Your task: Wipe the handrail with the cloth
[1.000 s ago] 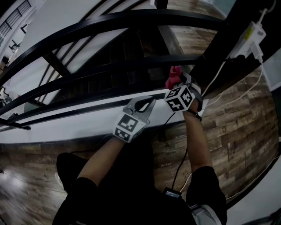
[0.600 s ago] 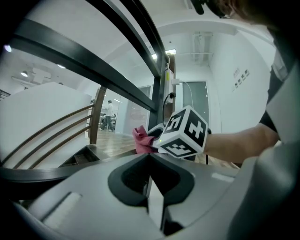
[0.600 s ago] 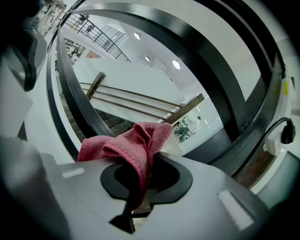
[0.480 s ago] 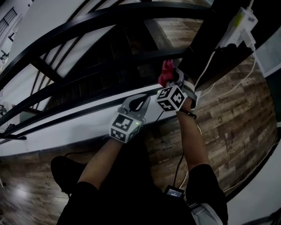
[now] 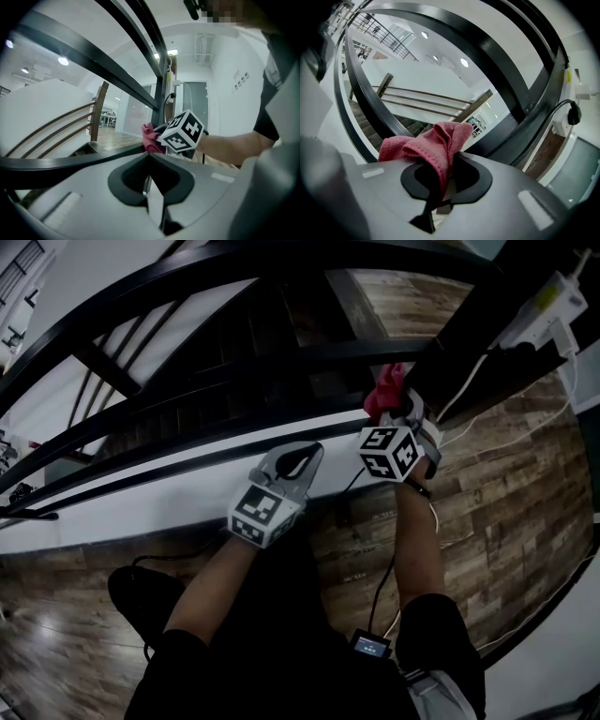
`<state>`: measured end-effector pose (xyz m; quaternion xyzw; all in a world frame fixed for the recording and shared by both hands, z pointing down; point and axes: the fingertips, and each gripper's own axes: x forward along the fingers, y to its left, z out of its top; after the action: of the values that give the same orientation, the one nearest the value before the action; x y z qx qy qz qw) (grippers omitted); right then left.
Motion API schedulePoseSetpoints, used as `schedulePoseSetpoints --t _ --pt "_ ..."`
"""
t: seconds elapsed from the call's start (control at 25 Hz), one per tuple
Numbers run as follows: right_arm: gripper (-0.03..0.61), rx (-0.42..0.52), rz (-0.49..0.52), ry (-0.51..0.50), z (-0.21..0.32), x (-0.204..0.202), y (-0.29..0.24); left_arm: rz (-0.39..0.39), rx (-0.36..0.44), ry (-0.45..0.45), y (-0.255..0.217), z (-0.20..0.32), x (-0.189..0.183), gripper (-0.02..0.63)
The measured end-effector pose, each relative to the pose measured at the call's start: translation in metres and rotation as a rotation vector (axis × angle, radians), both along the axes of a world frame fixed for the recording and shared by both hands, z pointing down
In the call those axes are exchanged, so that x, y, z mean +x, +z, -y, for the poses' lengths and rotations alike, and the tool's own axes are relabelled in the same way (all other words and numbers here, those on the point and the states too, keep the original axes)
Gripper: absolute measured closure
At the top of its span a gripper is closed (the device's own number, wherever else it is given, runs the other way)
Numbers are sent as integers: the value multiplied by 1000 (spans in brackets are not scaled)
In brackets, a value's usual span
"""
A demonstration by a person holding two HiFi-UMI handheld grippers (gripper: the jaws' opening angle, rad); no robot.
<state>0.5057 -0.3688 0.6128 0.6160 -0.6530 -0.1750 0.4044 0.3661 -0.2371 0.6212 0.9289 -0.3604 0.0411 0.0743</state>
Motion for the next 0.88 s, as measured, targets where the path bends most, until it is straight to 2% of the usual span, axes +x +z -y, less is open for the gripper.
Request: schedulePoseSetpoints --t 0.2,0.32,0.44,0.6,0.88 --pt "534 -23 77 67 -6 10 4 -4 21 -34 -2 -2 -33 615" --pt "532 -23 155 29 -18 -6 -1 -20 65 -33 -10 -2 -52 615" --pt "532 18 172 -117 -42 -62 -11 -15 112 -74 -21 -7 -92 615" --pt "532 31 179 -338 -78 -156 -10 48 197 -140 -45 -26 -161 615" --pt "532 52 197 -690 -125 -314 -27 124 337 -309 -125 -70 -292 615"
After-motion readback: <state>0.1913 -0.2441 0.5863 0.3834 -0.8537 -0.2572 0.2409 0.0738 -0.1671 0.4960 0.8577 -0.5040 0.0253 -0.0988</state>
